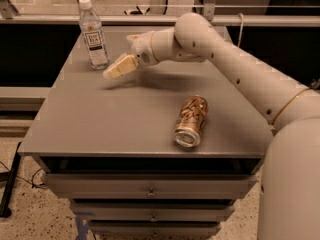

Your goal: Knock blue plastic bottle over

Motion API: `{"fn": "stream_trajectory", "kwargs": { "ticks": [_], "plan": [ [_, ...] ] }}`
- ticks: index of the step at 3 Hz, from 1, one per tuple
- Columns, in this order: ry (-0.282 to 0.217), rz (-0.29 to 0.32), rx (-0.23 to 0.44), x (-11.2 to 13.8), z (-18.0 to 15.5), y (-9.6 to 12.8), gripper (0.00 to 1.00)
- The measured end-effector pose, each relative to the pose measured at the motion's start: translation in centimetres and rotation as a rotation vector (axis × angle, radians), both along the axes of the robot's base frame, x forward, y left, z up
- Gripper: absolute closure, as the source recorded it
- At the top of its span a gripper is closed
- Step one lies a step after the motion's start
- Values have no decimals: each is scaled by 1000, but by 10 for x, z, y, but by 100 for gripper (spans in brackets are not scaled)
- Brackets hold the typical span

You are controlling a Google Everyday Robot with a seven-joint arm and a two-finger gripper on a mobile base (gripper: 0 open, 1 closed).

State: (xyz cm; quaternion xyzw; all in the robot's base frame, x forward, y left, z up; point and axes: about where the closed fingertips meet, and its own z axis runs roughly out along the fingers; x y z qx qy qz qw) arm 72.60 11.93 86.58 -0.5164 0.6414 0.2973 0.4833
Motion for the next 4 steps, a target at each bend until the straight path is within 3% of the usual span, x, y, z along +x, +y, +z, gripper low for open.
{"fn": "stream_trajectory", "kwargs": {
  "ticks": [1,2,4],
  "plan": [
    [-24,14,59,20,4,29,0],
    [-16,21,110,31,6,52,0],
    [20,14,145,36,5,67,42]
  ]
}}
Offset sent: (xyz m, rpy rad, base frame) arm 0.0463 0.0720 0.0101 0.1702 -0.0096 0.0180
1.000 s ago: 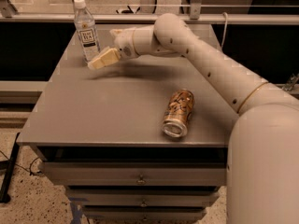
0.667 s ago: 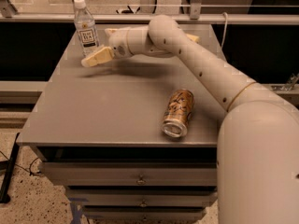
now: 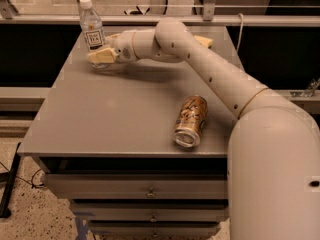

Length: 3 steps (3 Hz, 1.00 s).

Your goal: Knock blue plastic bottle over

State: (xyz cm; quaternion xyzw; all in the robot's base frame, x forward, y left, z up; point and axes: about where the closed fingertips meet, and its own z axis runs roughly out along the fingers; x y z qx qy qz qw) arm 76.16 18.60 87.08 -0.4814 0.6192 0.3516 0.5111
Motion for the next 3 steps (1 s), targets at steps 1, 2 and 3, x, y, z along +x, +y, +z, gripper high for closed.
{"fn": "stream_trajectory", "kwargs": {
  "ticks": [1,2,3],
  "plan": [
    [10,-8,3,-2,4,-6,64],
    [-22,3,-6,-6,27,-16,88],
    [-47,32,-75,-10,48,-29,100]
  ]
}}
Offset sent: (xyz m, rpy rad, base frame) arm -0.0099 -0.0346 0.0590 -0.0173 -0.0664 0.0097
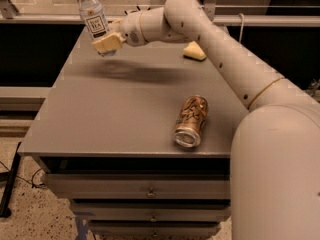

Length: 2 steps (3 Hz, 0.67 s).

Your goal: Knock blue plastic bottle over

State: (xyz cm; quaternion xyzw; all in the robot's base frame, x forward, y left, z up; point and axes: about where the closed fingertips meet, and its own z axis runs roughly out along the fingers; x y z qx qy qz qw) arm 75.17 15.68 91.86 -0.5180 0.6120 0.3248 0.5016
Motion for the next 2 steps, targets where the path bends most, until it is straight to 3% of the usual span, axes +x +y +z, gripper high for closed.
{"fn": "stream_trajectory", "kwargs": {
  "ticks": [1,2],
  "plan": [
    [-9,30,-169,-4,5,-16,100],
    [2,48,-427,-11,-17,-51,100]
  ]
}}
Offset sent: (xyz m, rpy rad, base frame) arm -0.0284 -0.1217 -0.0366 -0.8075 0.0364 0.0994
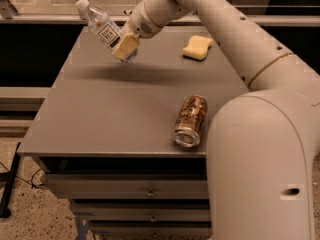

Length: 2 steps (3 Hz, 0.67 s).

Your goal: Knock blue plastic bottle over

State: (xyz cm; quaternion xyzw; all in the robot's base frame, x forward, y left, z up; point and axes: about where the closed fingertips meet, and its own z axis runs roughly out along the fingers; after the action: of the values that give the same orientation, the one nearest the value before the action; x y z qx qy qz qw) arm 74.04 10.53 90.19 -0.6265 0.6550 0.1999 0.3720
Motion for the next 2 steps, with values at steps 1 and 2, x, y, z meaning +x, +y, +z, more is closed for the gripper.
{"fn": "stream_trajectory", "kwargs": {
  "ticks": [1,2],
  "plan": [
    [-5,36,-276,-11,-21,-32,100],
    [-17,66,-491,-16,-37,-57,100]
  ]
}}
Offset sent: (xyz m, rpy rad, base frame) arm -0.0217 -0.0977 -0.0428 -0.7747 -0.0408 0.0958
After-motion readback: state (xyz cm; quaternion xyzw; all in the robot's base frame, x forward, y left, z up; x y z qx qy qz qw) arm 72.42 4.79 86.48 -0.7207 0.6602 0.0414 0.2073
